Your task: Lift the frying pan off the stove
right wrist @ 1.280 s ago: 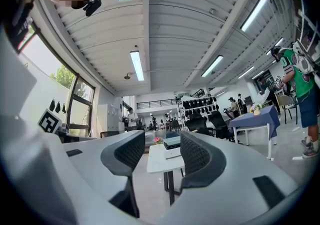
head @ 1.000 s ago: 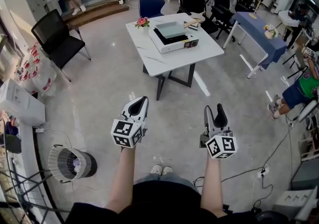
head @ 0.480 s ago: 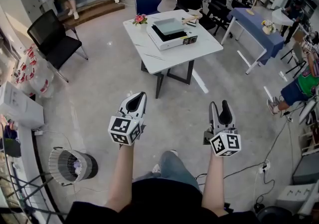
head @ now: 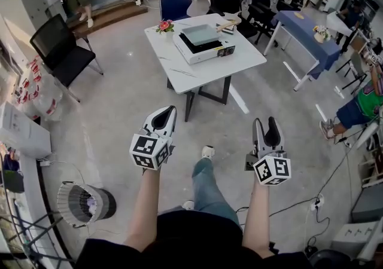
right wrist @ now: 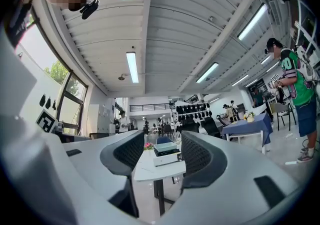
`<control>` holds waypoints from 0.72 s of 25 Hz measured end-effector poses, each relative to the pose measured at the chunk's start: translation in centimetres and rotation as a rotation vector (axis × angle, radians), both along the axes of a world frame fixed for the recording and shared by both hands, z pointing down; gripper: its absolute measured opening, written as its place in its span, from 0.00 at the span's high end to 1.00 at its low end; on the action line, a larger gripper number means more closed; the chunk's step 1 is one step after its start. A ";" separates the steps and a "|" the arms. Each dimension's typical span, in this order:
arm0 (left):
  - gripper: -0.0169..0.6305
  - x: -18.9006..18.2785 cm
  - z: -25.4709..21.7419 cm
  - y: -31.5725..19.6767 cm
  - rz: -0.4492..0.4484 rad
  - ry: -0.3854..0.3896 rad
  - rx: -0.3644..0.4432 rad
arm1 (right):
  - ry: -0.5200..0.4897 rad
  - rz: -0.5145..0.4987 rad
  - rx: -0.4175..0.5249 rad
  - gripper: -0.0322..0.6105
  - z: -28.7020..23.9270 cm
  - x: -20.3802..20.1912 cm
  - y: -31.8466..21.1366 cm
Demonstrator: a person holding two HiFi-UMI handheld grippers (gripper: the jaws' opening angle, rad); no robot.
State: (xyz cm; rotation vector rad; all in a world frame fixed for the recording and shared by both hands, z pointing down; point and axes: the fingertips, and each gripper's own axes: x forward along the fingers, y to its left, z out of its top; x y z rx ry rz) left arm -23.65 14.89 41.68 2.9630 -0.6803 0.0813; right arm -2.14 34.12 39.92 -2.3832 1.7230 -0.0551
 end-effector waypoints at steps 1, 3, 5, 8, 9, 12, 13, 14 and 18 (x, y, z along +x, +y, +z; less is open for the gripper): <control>0.95 0.5 -0.1 -0.4 0.002 -0.001 0.003 | 0.002 0.003 0.003 0.61 -0.1 0.5 -0.3; 0.95 1.6 -0.2 -1.0 0.009 -0.006 0.004 | 0.008 0.010 0.003 0.61 -0.4 1.7 -0.9; 0.95 2.8 -0.4 -1.8 0.015 -0.006 0.007 | 0.013 0.013 0.007 0.61 -0.9 3.0 -1.8; 0.95 4.8 -0.8 -4.0 0.009 0.006 0.023 | 0.021 0.011 0.026 0.61 -1.3 5.3 -3.9; 0.95 5.6 -0.8 -4.8 0.006 0.009 0.029 | 0.024 0.010 0.031 0.61 -1.2 6.2 -4.8; 0.95 8.4 -0.1 -7.8 -0.007 0.005 0.034 | 0.019 0.008 0.036 0.61 -0.3 9.5 -7.7; 0.95 9.6 0.4 -9.1 -0.015 0.003 0.036 | 0.017 0.008 0.036 0.61 0.2 10.9 -8.9; 0.95 10.8 0.8 -10.5 -0.027 0.005 0.039 | 0.016 0.006 0.036 0.61 0.6 12.4 -10.4; 0.95 16.5 2.2 -17.4 -0.086 0.010 0.040 | 0.018 -0.020 0.017 0.61 1.8 19.0 -17.5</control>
